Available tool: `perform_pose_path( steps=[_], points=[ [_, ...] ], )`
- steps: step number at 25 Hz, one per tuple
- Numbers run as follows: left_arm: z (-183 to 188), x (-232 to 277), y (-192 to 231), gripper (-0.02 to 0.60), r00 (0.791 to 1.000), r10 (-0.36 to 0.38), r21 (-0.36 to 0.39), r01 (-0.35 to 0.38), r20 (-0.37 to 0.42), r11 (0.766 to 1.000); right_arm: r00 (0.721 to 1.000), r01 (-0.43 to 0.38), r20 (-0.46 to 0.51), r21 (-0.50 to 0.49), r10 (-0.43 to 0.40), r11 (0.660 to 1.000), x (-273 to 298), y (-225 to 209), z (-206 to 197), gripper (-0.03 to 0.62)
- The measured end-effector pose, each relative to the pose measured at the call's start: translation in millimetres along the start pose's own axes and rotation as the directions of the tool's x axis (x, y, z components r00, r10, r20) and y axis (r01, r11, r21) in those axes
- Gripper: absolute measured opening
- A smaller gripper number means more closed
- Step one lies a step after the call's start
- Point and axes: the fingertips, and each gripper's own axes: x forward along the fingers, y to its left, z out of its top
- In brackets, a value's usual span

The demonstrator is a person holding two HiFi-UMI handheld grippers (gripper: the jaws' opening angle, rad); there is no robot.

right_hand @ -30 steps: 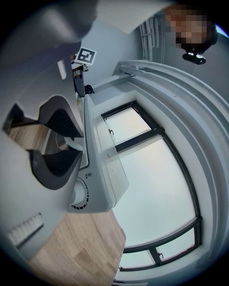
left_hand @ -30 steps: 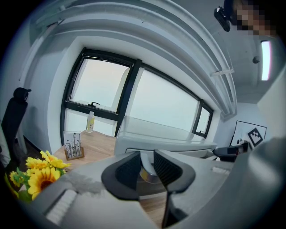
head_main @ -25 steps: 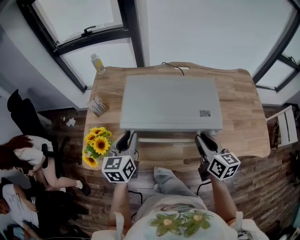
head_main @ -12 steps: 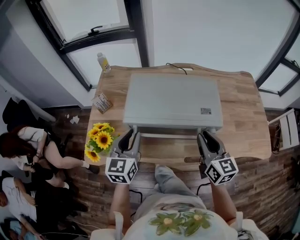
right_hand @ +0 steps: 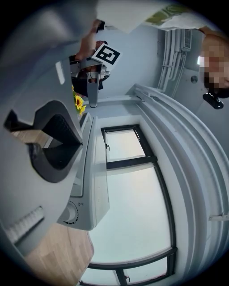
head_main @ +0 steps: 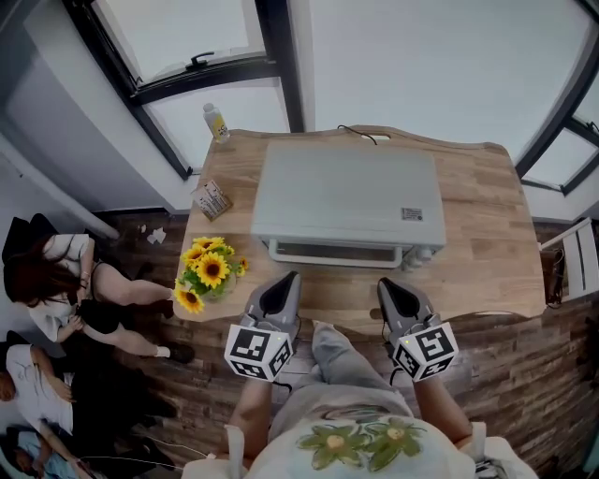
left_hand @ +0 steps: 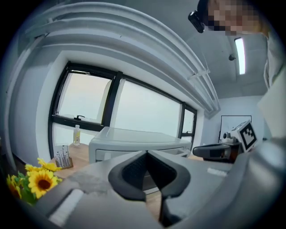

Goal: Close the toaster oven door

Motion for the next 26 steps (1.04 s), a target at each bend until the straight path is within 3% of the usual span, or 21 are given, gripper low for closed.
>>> perform_pose_path(
  steps=[6,26],
  points=[
    [-16,-7,-22,0.003,0.999,-0.033,-0.04,0.032,-0.02,0.999,0.999,-0.024,-0.048,0.002,0.024,1.0,-7,17,-18,-0.002],
    [-43,-30,-61,0.003,0.996,-0.051,-0.007,0.05,-0.077,0.999,0.992,-0.07,-0.107,0.018,0.072,0.997,-32,42,-44,-0.002]
  ],
)
